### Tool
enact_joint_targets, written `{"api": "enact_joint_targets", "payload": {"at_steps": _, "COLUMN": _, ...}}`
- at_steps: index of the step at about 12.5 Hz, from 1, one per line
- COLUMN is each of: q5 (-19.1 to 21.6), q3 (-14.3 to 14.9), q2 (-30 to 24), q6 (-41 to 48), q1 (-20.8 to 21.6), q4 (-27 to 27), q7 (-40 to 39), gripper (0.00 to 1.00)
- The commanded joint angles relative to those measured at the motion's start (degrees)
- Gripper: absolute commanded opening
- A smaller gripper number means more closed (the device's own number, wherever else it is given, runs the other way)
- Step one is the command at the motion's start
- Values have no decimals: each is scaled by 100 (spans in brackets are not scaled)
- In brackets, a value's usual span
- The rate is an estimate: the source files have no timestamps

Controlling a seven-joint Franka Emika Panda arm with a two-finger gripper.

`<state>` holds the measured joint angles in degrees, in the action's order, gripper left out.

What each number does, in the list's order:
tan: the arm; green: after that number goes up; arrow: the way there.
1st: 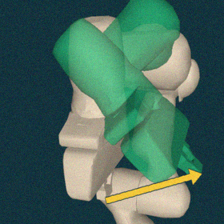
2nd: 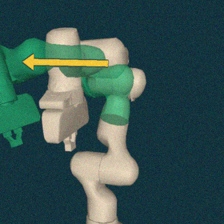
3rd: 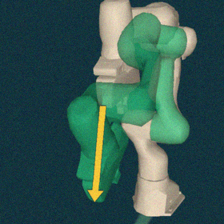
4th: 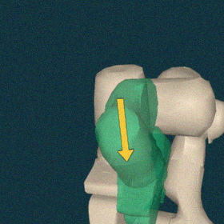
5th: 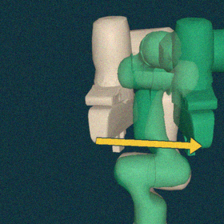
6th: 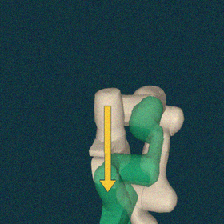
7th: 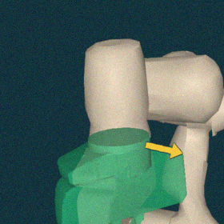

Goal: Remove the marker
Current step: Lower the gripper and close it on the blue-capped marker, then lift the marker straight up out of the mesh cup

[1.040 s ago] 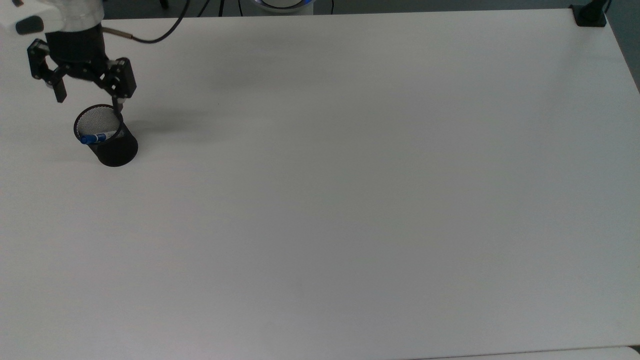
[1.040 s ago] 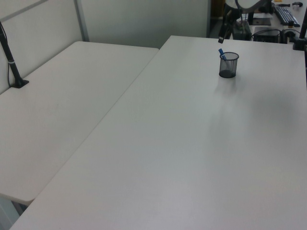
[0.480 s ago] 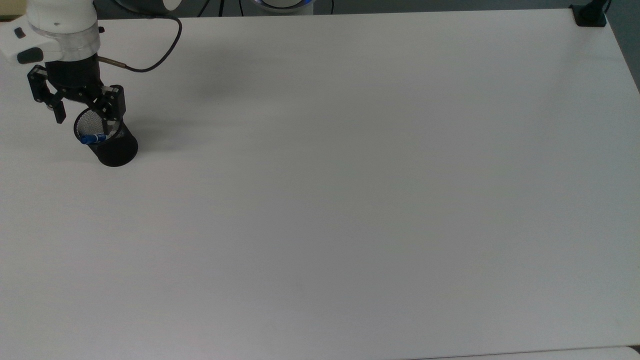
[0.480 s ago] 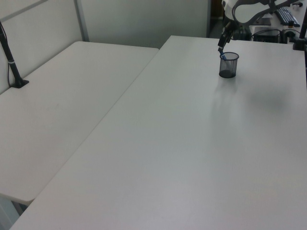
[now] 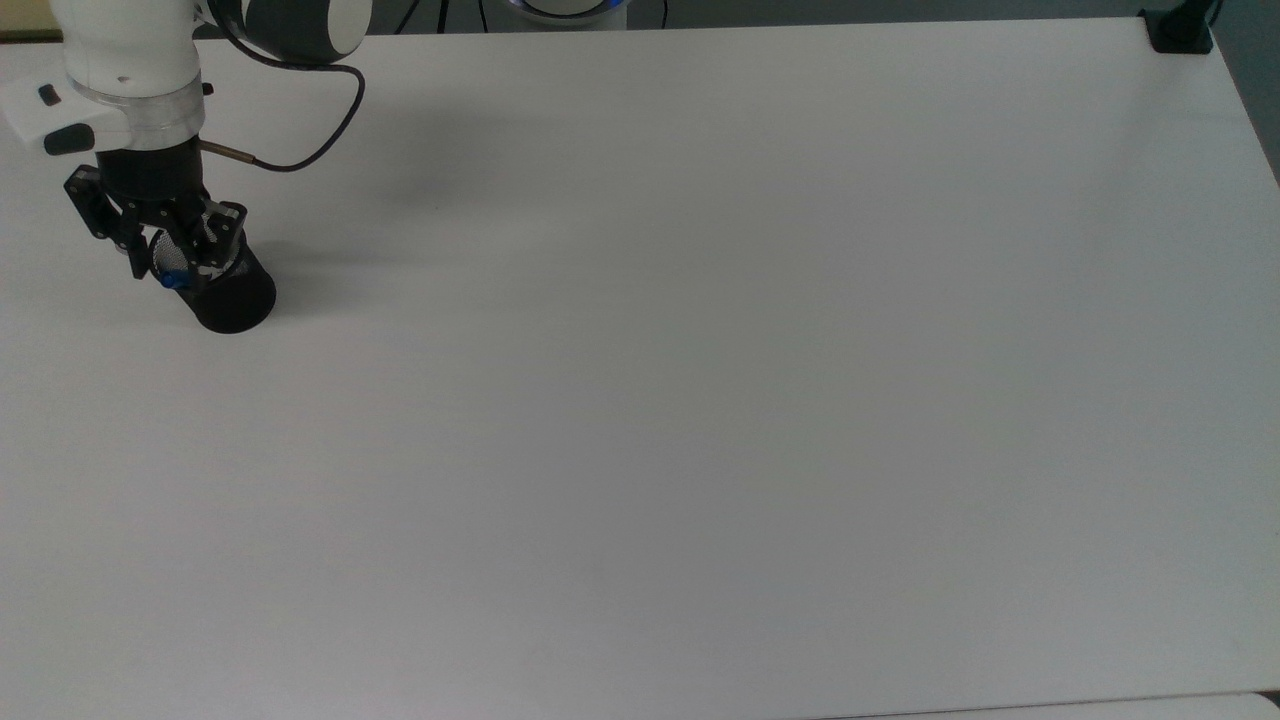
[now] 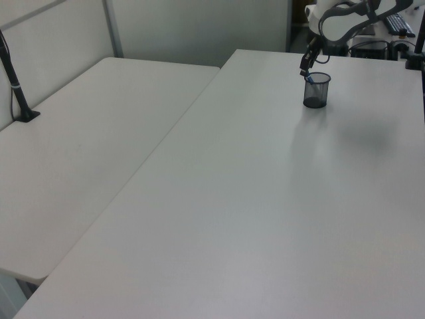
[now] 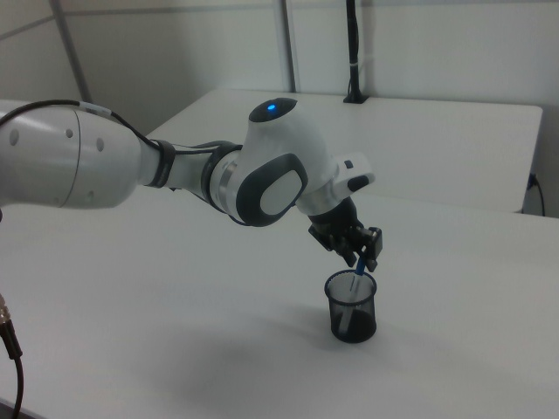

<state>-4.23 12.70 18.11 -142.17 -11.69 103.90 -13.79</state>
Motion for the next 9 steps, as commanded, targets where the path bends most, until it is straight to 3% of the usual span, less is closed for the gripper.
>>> {"api": "enact_joint_targets", "payload": {"at_steps": 1, "q5": 1, "q3": 39, "q2": -62, "q6": -145, "q1": 61, "q4": 96, "q7": 140, "gripper": 0}}
{"api": "enact_joint_targets", "payload": {"at_steps": 4, "q5": 10, "q3": 39, "q2": -210, "q6": -83, "q1": 53, "q4": 69, "q7": 158, "gripper": 0}}
{"api": "enact_joint_targets", "payload": {"at_steps": 9, "q5": 184, "q3": 4, "q2": -1308, "q6": 1082, "q1": 88, "q4": -299, "q7": 140, "gripper": 0}}
